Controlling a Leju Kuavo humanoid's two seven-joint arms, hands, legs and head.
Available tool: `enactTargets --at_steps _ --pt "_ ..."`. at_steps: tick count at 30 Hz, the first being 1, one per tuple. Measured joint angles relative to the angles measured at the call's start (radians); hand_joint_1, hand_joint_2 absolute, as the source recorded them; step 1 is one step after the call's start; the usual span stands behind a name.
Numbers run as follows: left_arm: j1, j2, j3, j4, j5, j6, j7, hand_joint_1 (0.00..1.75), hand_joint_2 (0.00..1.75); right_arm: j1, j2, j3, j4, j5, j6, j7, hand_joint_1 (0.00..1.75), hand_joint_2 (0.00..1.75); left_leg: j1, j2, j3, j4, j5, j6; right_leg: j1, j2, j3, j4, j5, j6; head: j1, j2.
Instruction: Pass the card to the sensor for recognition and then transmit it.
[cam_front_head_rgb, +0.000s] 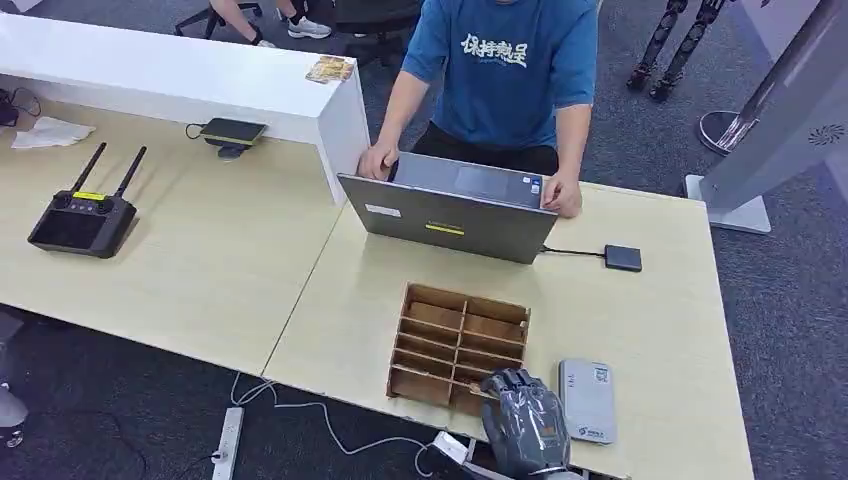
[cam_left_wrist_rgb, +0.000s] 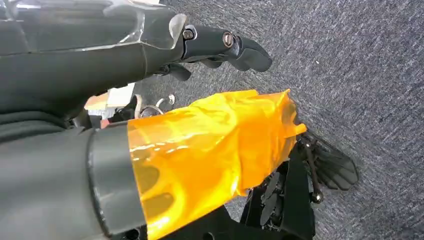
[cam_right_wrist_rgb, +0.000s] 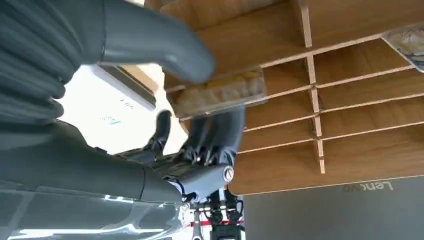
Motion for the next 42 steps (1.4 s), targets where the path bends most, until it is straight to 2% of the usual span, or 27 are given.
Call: enactTargets --at_steps 4,5,6,10,14,20,23,27,32,36,42 --pt "0.0 0.0 0.0 0.0 -0.002 0.0 0.0 0.0 0.0 -0.004 0.0 0.0 0.0 -0.012 -0.001 0.0 1.62 1.75 0.0 0.0 0.0 0.0 0.0 0.0 0.0 0.0 0.0 0.0 0.0 0.0 0.0 0.0" --pt "0.0 0.0 0.0 0.0 -0.002 0.0 0.0 0.0 0.0 -0.004 0.0 0.0 0.002 -0.013 -0.001 0.0 1.68 1.75 0.0 0.0 0.0 0.0 0.0 0.0 0.0 0.0 0.0 0.0 0.0 0.0 0.0 0.0" --pt "0.0 0.0 0.001 0.0 -0.002 0.0 0.0 0.0 0.0 -0.004 0.0 0.0 0.003 -0.014 -0.001 0.0 1.62 1.75 0.0 0.0 0.0 0.0 0.0 0.0 0.0 0.0 0.0 0.0 0.0 0.0 0.0 0.0" --pt "0.0 0.0 0.002 0.0 -0.002 0.0 0.0 0.0 0.0 -0.004 0.0 0.0 0.003 -0.018 -0.002 -0.004 1.64 1.75 0.0 0.0 0.0 0.0 0.0 0.0 0.0 0.0 0.0 0.0 0.0 0.0 0.0 0.0" --pt "0.0 0.0 0.002 0.0 -0.002 0.0 0.0 0.0 0.0 -0.004 0.0 0.0 0.003 -0.024 -0.002 -0.005 1.59 1.75 0.0 0.0 0.0 0.0 0.0 0.0 0.0 0.0 0.0 0.0 0.0 0.0 0.0 0.0" --pt "0.0 0.0 0.002 0.0 -0.003 0.0 0.0 0.0 0.0 -0.003 0.0 0.0 0.003 -0.026 -0.018 -0.015 1.69 1.75 0.0 0.0 0.0 0.0 0.0 0.0 0.0 0.0 0.0 0.0 0.0 0.0 0.0 0.0" --pt "0.0 0.0 0.003 0.0 -0.006 0.0 0.0 0.0 0.0 -0.002 0.0 0.0 0.002 -0.016 -0.069 -0.039 1.73 1.75 0.0 0.0 0.0 0.0 0.0 0.0 0.0 0.0 0.0 0.0 0.0 0.0 0.0 0.0" --pt "0.0 0.0 0.003 0.0 -0.012 0.004 -0.008 0.0 0.0 0.014 0.01 -0.013 -0.039 0.028 -0.209 -0.091 1.75 1.75 0.0 0.0 0.0 0.0 0.0 0.0 0.0 0.0 0.0 0.0 0.0 0.0 0.0 0.0" --pt "0.0 0.0 0.003 0.0 -0.028 0.008 -0.015 0.0 0.0 0.025 0.02 -0.052 -0.106 0.035 -0.312 -0.153 1.75 1.75 0.0 0.0 0.0 0.0 0.0 0.0 0.0 0.0 0.0 0.0 0.0 0.0 0.0 0.0" --pt "0.0 0.0 0.003 0.0 -0.048 0.008 -0.015 0.0 0.0 0.02 0.034 -0.102 -0.148 0.003 -0.341 -0.221 1.75 1.75 0.0 0.0 0.0 0.0 0.0 0.0 0.0 0.0 0.0 0.0 0.0 0.0 0.0 0.0" --pt "0.0 0.001 0.002 0.0 -0.081 0.006 -0.014 0.0 0.0 -0.025 0.071 -0.192 -0.174 -0.013 -0.343 -0.271 1.75 1.75 0.0 0.0 0.0 0.0 0.0 0.0 0.0 0.0 0.0 0.0 0.0 0.0 0.0 0.0"
